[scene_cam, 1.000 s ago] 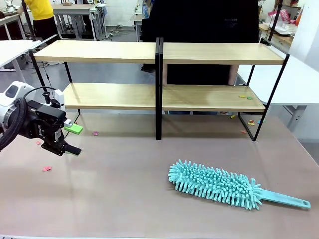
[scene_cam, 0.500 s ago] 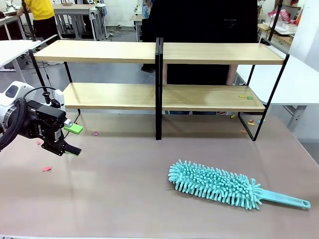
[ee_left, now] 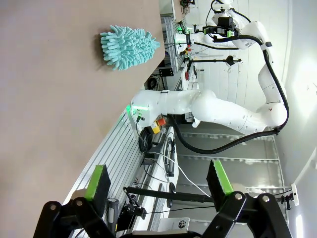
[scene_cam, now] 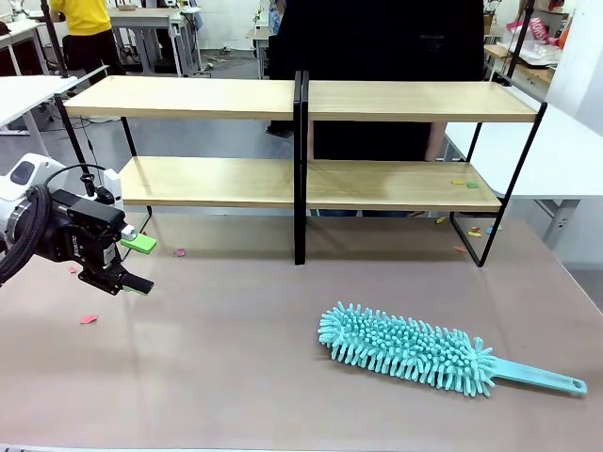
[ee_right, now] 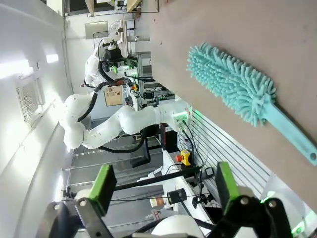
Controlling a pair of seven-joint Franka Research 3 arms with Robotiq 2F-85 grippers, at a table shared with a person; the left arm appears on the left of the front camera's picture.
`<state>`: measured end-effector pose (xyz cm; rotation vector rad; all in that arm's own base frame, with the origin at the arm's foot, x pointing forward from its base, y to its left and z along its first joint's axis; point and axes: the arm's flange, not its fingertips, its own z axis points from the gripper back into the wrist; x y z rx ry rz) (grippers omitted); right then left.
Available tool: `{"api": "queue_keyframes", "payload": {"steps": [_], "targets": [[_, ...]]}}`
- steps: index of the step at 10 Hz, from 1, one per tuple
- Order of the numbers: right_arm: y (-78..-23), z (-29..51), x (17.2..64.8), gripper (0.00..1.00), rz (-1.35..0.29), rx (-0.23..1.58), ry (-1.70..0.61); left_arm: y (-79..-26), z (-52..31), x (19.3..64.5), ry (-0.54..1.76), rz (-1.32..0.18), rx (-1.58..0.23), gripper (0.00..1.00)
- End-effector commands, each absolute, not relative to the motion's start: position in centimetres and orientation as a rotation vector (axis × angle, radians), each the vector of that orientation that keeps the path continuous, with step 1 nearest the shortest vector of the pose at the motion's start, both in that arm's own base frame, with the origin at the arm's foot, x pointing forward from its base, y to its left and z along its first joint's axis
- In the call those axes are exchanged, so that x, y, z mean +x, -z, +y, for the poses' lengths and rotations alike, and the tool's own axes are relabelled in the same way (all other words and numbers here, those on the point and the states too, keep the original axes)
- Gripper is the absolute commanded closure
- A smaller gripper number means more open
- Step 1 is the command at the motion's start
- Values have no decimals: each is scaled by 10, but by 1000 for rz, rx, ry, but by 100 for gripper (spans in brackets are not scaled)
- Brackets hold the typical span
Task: Clean the shelves.
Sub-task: Place the Duster on the table.
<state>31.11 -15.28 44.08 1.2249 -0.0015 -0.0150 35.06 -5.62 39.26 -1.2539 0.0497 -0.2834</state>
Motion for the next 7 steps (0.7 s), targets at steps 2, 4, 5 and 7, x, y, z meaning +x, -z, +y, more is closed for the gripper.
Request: {"api": "queue_keyframes", "payload": {"steps": [2,4,5,7], "targets": [[-442,-153,312,0,-22,1230,12,-396,-59,348,270,45,-1279,0],[-442,-153,312,0,-22,1230,12,-396,-59,348,270,45,-1279,0],[-442,-153,312,0,-22,1230,12,-396,-59,348,270,45,-1279,0],[-442,-153,312,0,-22,1230,12,-396,-59,348,270,45,-1279,0]]}}
